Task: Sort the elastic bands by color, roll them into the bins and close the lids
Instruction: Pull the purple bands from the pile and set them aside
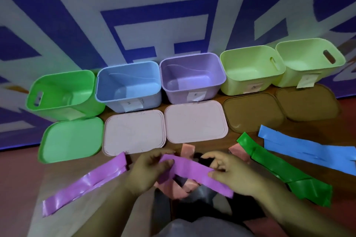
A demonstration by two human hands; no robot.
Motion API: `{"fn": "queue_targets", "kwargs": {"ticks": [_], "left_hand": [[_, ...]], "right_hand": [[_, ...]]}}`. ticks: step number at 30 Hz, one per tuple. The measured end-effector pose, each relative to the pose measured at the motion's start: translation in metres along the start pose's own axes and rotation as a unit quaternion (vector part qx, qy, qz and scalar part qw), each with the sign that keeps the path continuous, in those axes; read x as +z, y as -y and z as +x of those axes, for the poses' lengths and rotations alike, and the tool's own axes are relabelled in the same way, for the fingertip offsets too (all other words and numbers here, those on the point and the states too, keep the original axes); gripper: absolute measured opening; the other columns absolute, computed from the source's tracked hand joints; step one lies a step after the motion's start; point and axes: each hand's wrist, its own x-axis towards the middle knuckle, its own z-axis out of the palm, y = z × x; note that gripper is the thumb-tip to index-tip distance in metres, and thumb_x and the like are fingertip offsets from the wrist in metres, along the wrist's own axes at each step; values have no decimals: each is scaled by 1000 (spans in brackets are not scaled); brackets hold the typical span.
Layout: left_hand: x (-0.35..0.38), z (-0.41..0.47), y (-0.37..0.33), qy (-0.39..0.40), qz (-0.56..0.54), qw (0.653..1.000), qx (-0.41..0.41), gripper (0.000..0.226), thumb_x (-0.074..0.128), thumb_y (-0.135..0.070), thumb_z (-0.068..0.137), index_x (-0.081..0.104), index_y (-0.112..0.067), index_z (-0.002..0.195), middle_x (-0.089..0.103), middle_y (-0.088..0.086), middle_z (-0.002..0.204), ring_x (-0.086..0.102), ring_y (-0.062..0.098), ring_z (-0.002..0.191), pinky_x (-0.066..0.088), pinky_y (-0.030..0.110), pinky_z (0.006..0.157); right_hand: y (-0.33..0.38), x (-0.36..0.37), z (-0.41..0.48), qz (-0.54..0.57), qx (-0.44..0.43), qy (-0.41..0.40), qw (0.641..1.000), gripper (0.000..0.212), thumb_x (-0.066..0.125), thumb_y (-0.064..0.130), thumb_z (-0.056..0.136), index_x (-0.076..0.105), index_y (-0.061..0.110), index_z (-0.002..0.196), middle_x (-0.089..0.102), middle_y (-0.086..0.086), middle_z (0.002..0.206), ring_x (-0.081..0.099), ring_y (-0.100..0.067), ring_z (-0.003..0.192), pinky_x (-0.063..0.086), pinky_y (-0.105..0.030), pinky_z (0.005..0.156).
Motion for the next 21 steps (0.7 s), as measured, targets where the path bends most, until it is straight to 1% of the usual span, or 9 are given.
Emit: {"fn": "queue_targets", "kwargs": {"ticks": [2, 4, 6, 8, 11, 14, 17, 19, 21], "left_hand": [[-15, -14, 10, -33, -46, 998, -16, 14, 70, -15, 90, 77, -27, 92, 76, -5, 90, 68, 3, 77, 52, 19, 68], [-32, -28, 26, -59, -75, 995, -24, 7, 72, -18, 87, 76, -23, 92, 76, 2, 91, 68, 11, 80, 54, 28, 71], [-48, -41, 39, -82, -91, 992, -28, 6, 69, -12, 90, 74, -15, 91, 75, 0, 88, 65, 9, 78, 52, 22, 70], [-66, -56, 52, -115, -80, 989, -34, 13, 64, -7, 93, 71, -14, 85, 70, -7, 75, 57, 2, 66, 46, 14, 60], [-97, -78, 74, -153, -78, 985, -32, 12, 65, -5, 92, 70, -11, 83, 68, -3, 72, 56, 6, 64, 45, 19, 61], [-125, -99, 99, -174, -67, 981, -54, 13, 65, 2, 90, 69, -11, 89, 65, -1, 69, 51, 7, 59, 43, 20, 58], [-140, -113, 120, -173, -19, 982, -68, 21, 68, 0, 89, 69, -17, 101, 67, -1, 76, 55, -2, 59, 44, 11, 59], [-141, -114, 130, -163, -12, 984, -75, 29, 69, -3, 88, 67, -27, 105, 71, -10, 84, 59, -8, 66, 45, 7, 63], [-135, -110, 135, -131, -11, 989, -75, 38, 70, -6, 88, 63, -40, 104, 69, -32, 91, 62, -14, 78, 47, 7, 72]], "right_hand": [[8, 13, 10, -4, -4, 30, 1000, 47, 67, 4, 85, 60, 41, 113, 70, 10, 80, 67, -12, 77, 53, -31, 75], [15, 28, 19, -7, -7, 48, 999, 44, 66, 1, 84, 64, 37, 110, 68, 9, 76, 63, -7, 73, 49, -30, 70], [21, 43, 29, -16, -7, 60, 998, 43, 65, 1, 84, 67, 35, 110, 69, 5, 79, 63, -8, 73, 49, -30, 69], [27, 59, 40, -32, -10, 67, 997, 42, 65, 3, 85, 67, 36, 110, 71, 1, 87, 66, -13, 77, 53, -33, 71], [40, 83, 57, -44, -8, 60, 997, 40, 65, 4, 87, 68, 40, 104, 72, 4, 95, 70, -21, 90, 56, -40, 81], [55, 108, 78, -86, -28, 66, 994, 42, 64, 7, 85, 68, 45, 102, 72, 13, 98, 68, -11, 96, 56, -38, 91], [73, 130, 97, -132, -42, 93, 986, 41, 61, 11, 87, 66, 49, 102, 70, 13, 102, 65, -1, 96, 55, -31, 91], [85, 141, 106, -171, -45, 105, 979, 42, 60, 14, 89, 62, 54, 100, 68, 15, 101, 63, 6, 92, 53, -22, 86], [97, 149, 109, -196, -50, 116, 973, 43, 59, 13, 90, 62, 54, 104, 66, 16, 98, 61, 6, 90, 52, -20, 84]]}}
